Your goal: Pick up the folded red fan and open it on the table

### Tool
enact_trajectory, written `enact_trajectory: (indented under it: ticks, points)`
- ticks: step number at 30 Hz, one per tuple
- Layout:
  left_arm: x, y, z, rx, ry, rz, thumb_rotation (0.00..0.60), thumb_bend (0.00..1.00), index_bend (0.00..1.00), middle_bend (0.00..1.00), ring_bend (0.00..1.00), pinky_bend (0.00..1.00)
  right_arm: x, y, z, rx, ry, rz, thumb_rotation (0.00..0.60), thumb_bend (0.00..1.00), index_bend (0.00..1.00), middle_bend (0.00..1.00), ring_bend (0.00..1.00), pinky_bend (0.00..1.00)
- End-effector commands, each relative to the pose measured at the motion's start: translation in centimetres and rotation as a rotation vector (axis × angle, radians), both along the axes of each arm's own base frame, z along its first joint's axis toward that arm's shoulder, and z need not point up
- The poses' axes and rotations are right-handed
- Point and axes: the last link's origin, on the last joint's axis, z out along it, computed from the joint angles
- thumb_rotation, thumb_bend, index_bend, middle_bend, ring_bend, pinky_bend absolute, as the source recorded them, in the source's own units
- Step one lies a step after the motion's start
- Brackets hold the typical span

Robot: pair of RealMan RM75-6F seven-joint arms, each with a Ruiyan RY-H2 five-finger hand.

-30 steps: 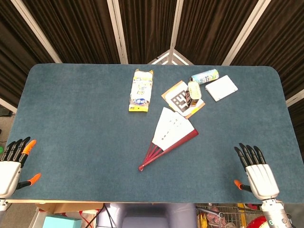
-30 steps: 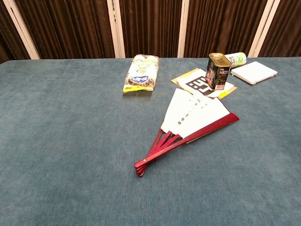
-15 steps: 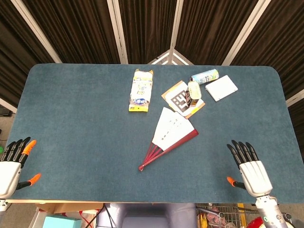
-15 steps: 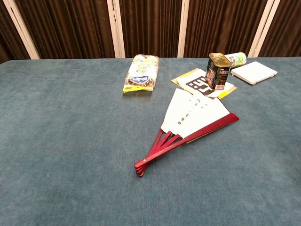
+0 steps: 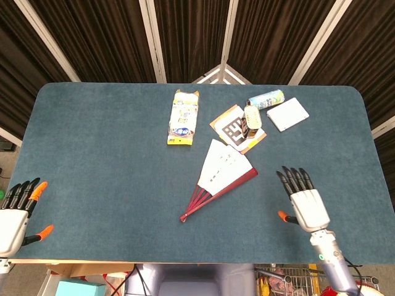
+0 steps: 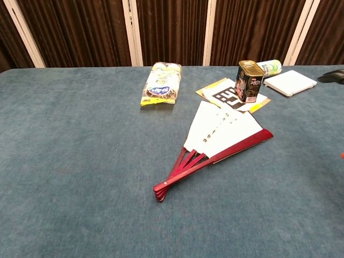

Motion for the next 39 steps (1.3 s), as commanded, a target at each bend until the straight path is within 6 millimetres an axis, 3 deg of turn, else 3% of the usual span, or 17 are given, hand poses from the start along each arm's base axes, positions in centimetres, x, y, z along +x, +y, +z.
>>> enact_trajectory:
  ticks: [1,10,19,28,39]
  points:
    - [0.0,0.0,-0.1,-0.001,0.002,-0.001,0.6,0.0,0.0,0.0,0.0,0.0,0.8,-1.1,-2.1,0.022,-0.02,0.027,0.6,0.09,0.04,0.0,0.0,0.0]
    - [0.1,0.3,-0.3,-0.008,-0.003,0.007,0.6,0.0,0.0,0.0,0.0,0.0,2.9,-2.6,-7.2,0.085,-0.04,0.084,0.6,0.08,0.18,0.02,0.0,0.0]
    - [0.1,0.6,-0.5,-0.016,-0.007,0.01,0.6,0.0,0.0,0.0,0.0,0.0,4.7,-3.8,-10.6,0.1,-0.109,0.123,0.6,0.08,0.26,0.04,0.0,0.0]
    - [0.0,0.8,-0.5,-0.012,-0.013,0.019,0.6,0.0,0.0,0.0,0.0,0.0,5.8,-4.0,-13.4,0.12,-0.14,0.136,0.6,0.1,0.38,0.08,0.0,0.0]
    - [0.0,1.0,-0.5,-0.014,-0.014,0.022,0.6,0.0,0.0,0.0,0.0,0.0,7.0,-4.6,-15.4,0.11,-0.189,0.142,0.6,0.12,0.4,0.09,0.0,0.0]
